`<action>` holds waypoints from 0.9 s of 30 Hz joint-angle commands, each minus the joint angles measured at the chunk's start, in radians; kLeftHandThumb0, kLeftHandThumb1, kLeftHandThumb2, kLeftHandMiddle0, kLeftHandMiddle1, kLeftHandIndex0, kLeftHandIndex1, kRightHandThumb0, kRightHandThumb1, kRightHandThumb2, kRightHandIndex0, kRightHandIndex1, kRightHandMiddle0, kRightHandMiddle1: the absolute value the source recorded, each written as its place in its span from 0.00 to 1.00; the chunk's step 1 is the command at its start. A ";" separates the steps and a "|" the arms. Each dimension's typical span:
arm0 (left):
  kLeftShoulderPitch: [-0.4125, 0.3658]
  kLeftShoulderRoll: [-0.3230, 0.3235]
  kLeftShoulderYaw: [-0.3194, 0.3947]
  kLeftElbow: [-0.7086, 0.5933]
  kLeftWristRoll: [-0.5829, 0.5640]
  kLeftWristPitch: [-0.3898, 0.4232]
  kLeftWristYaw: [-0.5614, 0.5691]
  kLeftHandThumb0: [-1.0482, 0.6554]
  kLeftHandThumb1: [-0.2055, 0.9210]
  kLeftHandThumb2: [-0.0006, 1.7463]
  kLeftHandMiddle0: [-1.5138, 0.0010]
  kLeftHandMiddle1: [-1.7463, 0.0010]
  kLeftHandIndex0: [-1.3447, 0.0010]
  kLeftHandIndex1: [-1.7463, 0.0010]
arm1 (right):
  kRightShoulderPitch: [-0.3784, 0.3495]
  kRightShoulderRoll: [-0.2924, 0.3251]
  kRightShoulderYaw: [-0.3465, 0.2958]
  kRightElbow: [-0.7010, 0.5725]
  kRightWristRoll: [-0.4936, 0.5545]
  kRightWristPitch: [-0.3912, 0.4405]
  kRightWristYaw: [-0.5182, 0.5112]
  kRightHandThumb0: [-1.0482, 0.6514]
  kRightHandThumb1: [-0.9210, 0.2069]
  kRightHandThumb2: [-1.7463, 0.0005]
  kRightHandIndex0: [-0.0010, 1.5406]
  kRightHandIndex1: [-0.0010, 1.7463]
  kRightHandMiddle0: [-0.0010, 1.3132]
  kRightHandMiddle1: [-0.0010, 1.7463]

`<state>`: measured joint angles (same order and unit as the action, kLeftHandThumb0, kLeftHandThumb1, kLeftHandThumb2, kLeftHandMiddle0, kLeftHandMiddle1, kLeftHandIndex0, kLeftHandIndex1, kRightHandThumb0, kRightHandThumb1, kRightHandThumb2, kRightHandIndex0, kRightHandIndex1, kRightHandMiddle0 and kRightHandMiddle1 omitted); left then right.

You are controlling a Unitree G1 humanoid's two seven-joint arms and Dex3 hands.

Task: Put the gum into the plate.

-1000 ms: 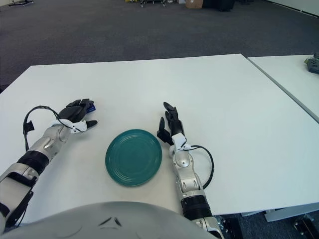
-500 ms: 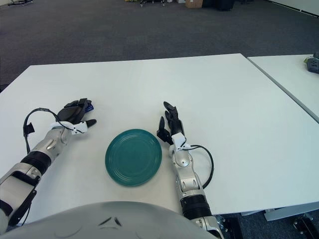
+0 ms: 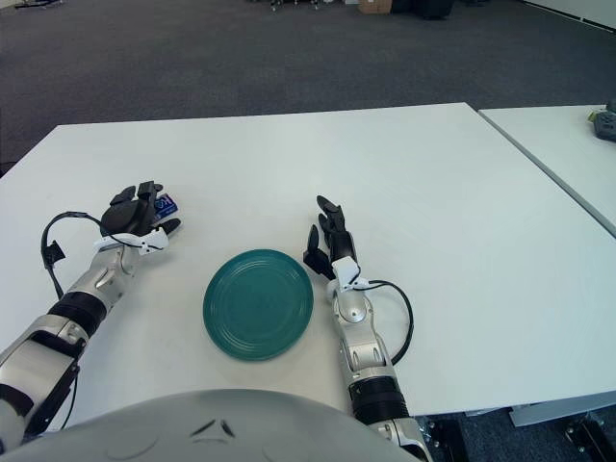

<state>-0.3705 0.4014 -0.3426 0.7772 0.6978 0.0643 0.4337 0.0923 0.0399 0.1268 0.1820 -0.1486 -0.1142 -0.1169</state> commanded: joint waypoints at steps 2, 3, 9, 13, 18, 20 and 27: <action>-0.039 -0.007 0.009 0.034 -0.009 0.047 -0.014 0.00 1.00 0.33 0.83 0.99 0.96 0.43 | 0.053 -0.014 -0.003 0.049 -0.012 0.069 0.003 0.18 0.00 0.42 0.15 0.01 0.00 0.31; -0.043 -0.010 0.007 0.043 -0.010 0.060 -0.024 0.00 1.00 0.33 0.83 0.99 0.97 0.43 | 0.055 -0.017 0.000 0.046 -0.017 0.066 0.003 0.18 0.00 0.42 0.15 0.01 0.00 0.31; -0.066 -0.027 -0.013 0.097 -0.006 0.117 -0.054 0.00 1.00 0.32 0.87 1.00 0.99 0.43 | 0.061 -0.019 -0.002 0.035 -0.013 0.087 0.008 0.17 0.00 0.42 0.16 0.01 0.00 0.31; -0.086 -0.039 -0.026 0.142 -0.005 0.144 -0.061 0.00 1.00 0.33 0.88 1.00 1.00 0.44 | 0.065 -0.021 -0.004 0.032 -0.014 0.085 0.007 0.17 0.00 0.42 0.17 0.01 0.00 0.31; -0.117 -0.056 -0.030 0.210 -0.020 0.161 -0.083 0.01 1.00 0.33 0.87 0.99 1.00 0.48 | 0.067 -0.031 -0.008 0.022 -0.003 0.105 0.028 0.16 0.00 0.42 0.17 0.01 0.00 0.30; -0.128 -0.061 -0.024 0.232 -0.037 0.156 -0.108 0.01 1.00 0.33 0.85 0.99 1.00 0.49 | 0.068 -0.029 -0.012 0.021 0.001 0.106 0.029 0.16 0.00 0.42 0.17 0.01 0.00 0.30; -0.147 -0.054 -0.044 0.268 -0.063 0.114 -0.213 0.04 1.00 0.32 0.77 0.19 0.98 0.47 | 0.066 -0.027 -0.019 0.025 0.003 0.102 0.021 0.16 0.00 0.42 0.18 0.01 0.00 0.31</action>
<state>-0.5221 0.3506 -0.3664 1.0115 0.6419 0.1971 0.2882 0.1045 0.0226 0.1243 0.1515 -0.1483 -0.0879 -0.0943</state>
